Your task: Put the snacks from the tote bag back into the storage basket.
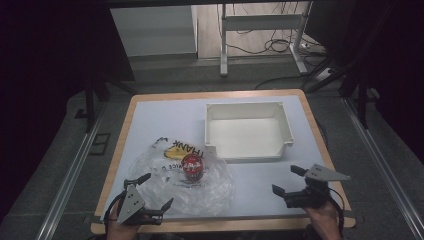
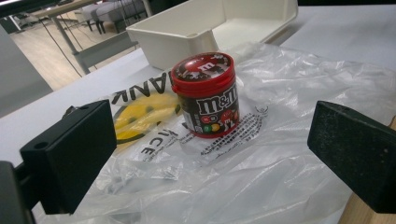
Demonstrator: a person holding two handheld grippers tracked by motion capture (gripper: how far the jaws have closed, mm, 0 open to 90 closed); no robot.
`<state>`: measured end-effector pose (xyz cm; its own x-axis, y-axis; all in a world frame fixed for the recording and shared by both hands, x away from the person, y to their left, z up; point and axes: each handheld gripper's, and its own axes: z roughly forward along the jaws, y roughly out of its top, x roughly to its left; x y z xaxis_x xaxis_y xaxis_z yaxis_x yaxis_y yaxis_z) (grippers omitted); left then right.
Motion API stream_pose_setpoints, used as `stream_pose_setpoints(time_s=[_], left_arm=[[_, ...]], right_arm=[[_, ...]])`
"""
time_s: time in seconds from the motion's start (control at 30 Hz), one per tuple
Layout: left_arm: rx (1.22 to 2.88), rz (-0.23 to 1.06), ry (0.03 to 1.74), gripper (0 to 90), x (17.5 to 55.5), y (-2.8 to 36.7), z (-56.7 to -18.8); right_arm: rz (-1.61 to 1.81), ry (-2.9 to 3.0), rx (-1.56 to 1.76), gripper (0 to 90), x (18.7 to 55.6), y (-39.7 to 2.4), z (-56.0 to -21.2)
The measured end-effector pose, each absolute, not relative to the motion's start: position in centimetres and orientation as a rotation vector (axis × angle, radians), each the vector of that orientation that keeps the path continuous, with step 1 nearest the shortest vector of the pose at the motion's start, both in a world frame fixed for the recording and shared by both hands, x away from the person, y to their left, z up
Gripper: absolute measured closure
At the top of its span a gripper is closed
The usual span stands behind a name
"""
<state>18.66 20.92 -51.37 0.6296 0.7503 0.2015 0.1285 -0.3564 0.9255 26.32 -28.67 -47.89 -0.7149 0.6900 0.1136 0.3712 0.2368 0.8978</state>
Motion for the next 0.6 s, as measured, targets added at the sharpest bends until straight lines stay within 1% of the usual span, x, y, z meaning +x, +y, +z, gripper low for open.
stream_pose_setpoints(time_s=[0.07, 0.6], left_arm=[[1.841, 0.772, 0.713, 1.2, 18.67, 21.09, -51.39], [1.843, 0.772, 0.715, 1.3, 18.66, 21.1, -51.4]], right_arm=[[1.504, 2.184, 0.968, 0.0, 26.09, -29.4, -47.67], [1.466, 2.224, 0.892, 0.0, 26.28, -28.85, -48.02]])
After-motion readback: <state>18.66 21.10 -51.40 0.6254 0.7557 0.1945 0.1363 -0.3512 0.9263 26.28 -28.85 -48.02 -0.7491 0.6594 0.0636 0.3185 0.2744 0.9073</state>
